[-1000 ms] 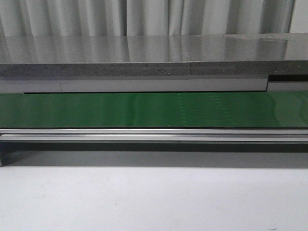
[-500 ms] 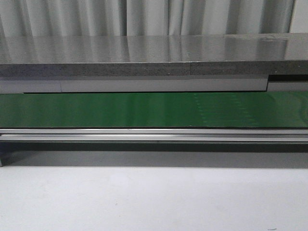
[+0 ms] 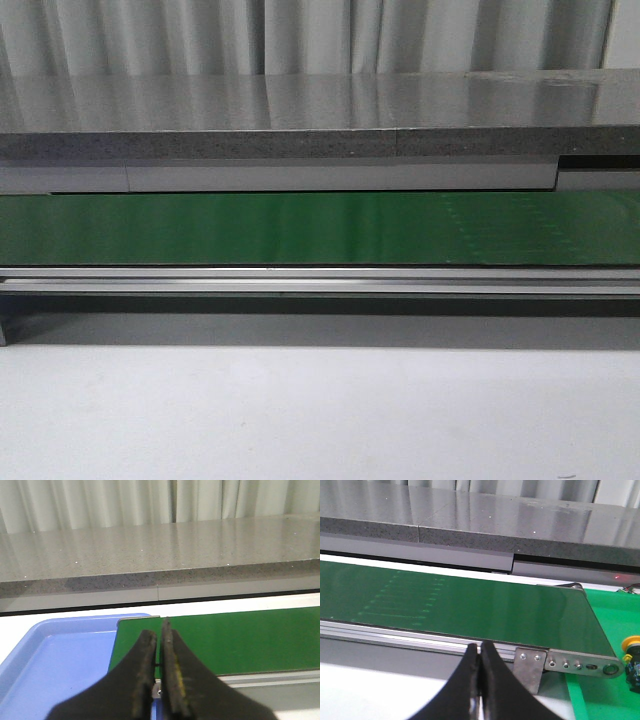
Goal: Move button from left to right
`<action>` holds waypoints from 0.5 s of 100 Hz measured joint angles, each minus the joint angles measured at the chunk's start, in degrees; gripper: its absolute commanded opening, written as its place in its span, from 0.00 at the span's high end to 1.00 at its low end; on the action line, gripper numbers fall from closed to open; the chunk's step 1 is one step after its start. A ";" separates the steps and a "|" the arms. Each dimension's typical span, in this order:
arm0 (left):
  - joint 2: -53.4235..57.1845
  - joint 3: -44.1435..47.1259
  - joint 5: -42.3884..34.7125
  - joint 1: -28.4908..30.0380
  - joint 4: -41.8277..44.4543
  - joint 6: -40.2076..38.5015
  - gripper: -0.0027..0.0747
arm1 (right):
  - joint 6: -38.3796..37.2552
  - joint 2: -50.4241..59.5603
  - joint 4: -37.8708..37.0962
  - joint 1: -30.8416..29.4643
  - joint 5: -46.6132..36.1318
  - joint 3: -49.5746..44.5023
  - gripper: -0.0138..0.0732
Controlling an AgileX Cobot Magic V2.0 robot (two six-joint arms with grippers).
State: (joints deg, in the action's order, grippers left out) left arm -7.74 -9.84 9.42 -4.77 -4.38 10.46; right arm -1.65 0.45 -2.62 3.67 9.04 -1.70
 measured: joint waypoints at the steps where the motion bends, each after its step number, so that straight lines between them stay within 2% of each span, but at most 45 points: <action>1: 0.15 0.19 -0.15 0.00 0.40 -0.50 0.96 | 0.00 0.00 0.00 0.00 0.00 0.00 0.98; 14: 1.55 2.95 -2.29 0.00 4.38 -5.35 0.96 | 0.00 0.00 0.00 0.00 0.00 0.00 0.98; 50: 8.06 9.77 -4.90 0.00 5.08 -6.64 0.96 | 0.00 0.00 0.00 0.00 0.00 0.00 0.98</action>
State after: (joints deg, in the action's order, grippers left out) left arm 0.31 -0.07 4.52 -4.77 0.70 3.81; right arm -1.65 0.45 -2.62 3.67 9.04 -1.70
